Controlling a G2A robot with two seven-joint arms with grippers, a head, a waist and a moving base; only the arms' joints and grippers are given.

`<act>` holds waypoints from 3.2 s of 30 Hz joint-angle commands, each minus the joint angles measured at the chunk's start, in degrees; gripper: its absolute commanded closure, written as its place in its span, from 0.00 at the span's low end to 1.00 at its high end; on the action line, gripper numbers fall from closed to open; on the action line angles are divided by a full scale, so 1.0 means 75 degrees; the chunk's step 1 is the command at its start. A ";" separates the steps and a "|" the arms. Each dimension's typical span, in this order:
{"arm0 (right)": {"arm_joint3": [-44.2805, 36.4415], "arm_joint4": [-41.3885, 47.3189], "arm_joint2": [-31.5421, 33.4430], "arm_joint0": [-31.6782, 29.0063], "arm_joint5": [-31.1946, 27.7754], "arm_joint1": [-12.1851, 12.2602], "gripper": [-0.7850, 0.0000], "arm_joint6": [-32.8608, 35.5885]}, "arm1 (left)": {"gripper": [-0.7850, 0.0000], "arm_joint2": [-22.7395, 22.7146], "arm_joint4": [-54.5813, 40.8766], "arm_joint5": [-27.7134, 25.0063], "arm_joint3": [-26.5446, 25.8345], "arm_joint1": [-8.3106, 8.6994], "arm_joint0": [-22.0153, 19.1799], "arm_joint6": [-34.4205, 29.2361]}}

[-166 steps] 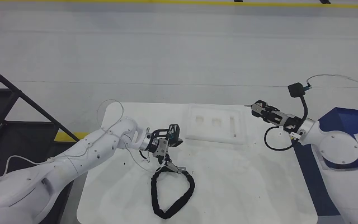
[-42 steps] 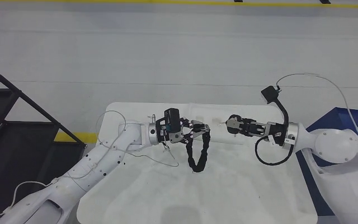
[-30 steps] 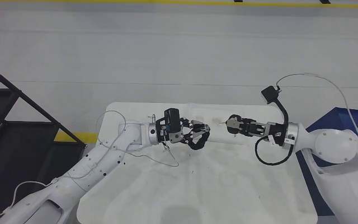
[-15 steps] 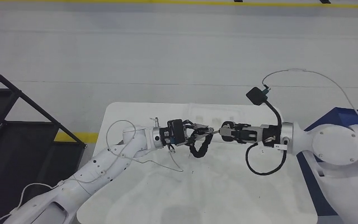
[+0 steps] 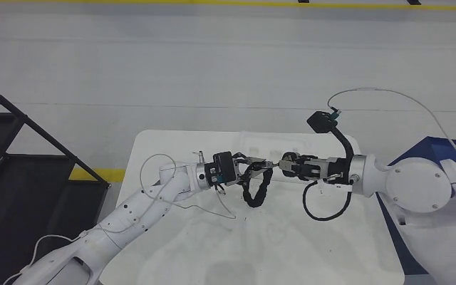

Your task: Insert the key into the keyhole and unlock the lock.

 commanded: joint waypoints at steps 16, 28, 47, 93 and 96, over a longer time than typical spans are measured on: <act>0.0044 0.0220 0.0039 -0.0123 0.0158 0.0015 1.00 -0.0405 | 1.00 -0.0277 0.0263 -0.0148 -0.0040 -0.0147 0.0157 0.0012; 0.0066 0.0398 -0.0025 -0.0090 0.0197 0.0021 1.00 -0.0448 | 1.00 -0.0469 0.0425 -0.0190 -0.0040 -0.0233 0.0268 -0.0011; 0.0098 0.0348 -0.0207 0.0054 0.0402 0.0049 1.00 -0.0340 | 1.00 -0.0824 0.0916 -0.0075 -0.0161 -0.0297 0.0507 0.0038; 0.0164 0.0285 -0.0521 0.0166 0.0255 0.0075 1.00 -0.0549 | 1.00 -0.1152 0.0947 -0.0623 -0.0113 -0.0568 0.0662 0.0020; 0.0180 0.0223 -0.0598 0.0204 0.0262 0.0071 1.00 -0.0538 | 1.00 -0.1172 0.0919 -0.0644 -0.0119 -0.0585 0.0676 0.0020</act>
